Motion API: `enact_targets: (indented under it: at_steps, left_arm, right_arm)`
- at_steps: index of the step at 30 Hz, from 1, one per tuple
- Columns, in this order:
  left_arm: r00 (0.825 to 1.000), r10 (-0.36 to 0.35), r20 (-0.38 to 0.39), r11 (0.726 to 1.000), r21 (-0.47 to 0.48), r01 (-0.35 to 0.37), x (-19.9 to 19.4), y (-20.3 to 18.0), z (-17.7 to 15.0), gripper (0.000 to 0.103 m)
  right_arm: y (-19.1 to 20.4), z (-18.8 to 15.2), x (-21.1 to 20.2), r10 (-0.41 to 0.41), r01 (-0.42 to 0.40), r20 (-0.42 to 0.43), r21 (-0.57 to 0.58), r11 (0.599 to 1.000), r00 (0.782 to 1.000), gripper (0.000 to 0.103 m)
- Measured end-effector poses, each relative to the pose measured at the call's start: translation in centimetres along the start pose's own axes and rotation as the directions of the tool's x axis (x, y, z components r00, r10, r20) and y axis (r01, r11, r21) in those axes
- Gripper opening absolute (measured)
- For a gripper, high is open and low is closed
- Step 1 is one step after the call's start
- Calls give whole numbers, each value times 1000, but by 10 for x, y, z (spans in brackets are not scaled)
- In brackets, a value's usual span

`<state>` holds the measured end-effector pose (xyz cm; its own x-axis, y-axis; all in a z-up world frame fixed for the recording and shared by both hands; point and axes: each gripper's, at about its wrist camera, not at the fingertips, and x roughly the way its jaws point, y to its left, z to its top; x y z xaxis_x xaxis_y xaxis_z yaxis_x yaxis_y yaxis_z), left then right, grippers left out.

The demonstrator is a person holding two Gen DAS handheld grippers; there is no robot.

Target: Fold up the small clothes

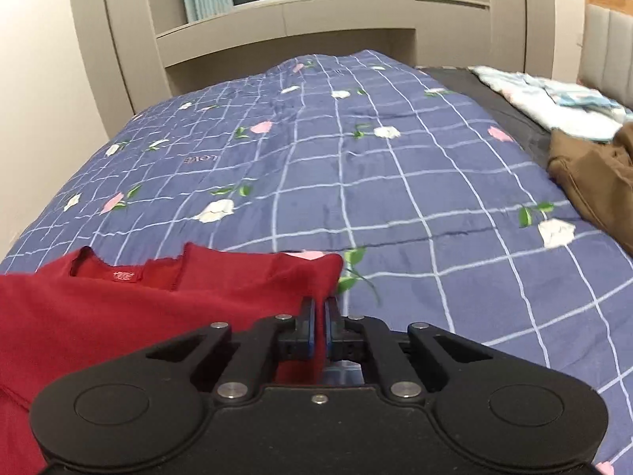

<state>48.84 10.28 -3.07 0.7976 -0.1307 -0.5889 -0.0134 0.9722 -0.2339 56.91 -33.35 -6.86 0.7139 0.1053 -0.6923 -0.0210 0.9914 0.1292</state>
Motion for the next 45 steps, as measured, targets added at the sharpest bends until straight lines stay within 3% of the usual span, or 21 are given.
enact_targets:
  at_steps: [3, 6, 8, 10, 11, 13, 15, 17, 19, 20, 23, 24, 28, 31, 35, 39, 42, 45]
  left_arm:
    - [989, 66, -129, 998, 17, -64, 28, 5, -9, 5]
    - [980, 86, -180, 996, -12, -89, 44, 11, -20, 6]
    - [979, 98, -182, 995, -18, -103, 44, 13, -23, 13]
    - [980, 112, -167, 993, -14, -116, 39, 14, -24, 17]
    - [982, 112, -155, 993, -12, -115, 37, 14, -23, 21]
    - [984, 113, -135, 993, -11, -115, 32, 15, -21, 44]
    - [983, 136, -125, 991, -4, -137, 32, 14, -21, 55]
    - [972, 181, -152, 983, 26, -180, 38, 13, -24, 55]
    - [946, 243, -215, 970, 70, -233, 49, 12, -29, 57]
    - [942, 252, -224, 967, 87, -238, 52, 10, -31, 57]
    - [941, 268, -207, 962, 104, -251, 47, 6, -30, 64]
    - [941, 270, -204, 962, 99, -255, 43, 6, -29, 72]
    - [953, 273, -130, 962, 38, -271, 12, 11, -21, 97]
    - [962, 254, -96, 964, -49, -260, -19, 22, -19, 102]
    - [975, 216, -62, 956, -192, -224, -58, 54, -30, 102]
    - [966, 256, -45, 891, -376, -254, -81, 108, -46, 102]
    - [959, 276, -70, 806, -526, -271, -89, 156, -54, 102]
    - [966, 254, -42, 706, -675, -215, -91, 203, -63, 101]
  right_arm:
    - [3, -3, 6, -15, 15, -15, -24, 1000, 1000, 4]
    - [8, -4, 10, -32, 31, -21, -48, 998, 999, 7]
    - [9, -4, 8, -39, 38, -17, -58, 998, 999, 19]
    - [10, -4, -1, -43, 43, 8, -66, 997, 999, 40]
    - [10, -4, -6, -35, 37, 17, -76, 996, 999, 42]
    - [14, -8, -18, -23, 26, 32, -107, 994, 999, 51]
    - [21, -16, -28, -24, 29, 35, -159, 987, 999, 59]
    - [30, -25, -28, -53, 54, 10, -223, 973, 999, 61]
    - [36, -34, -20, -96, 81, -41, -288, 954, 995, 66]
    - [38, -37, -16, -110, 90, -50, -301, 949, 993, 67]
    - [34, -36, -19, -107, 92, -42, -271, 958, 993, 71]
    - [34, -35, -24, -99, 87, -33, -262, 961, 995, 72]
    - [41, -36, -56, -55, 61, 30, -286, 956, 998, 95]
    - [50, -41, -89, 16, 3, 61, -306, 952, 998, 101]
    - [64, -54, -133, 103, -74, 77, -313, 947, 992, 102]
    - [80, -71, -164, 173, -147, 65, -293, 945, 983, 102]
    - [99, -84, -179, 199, -173, 60, -289, 942, 978, 102]
    - [121, -95, -185, 223, -205, 44, -262, 943, 974, 102]
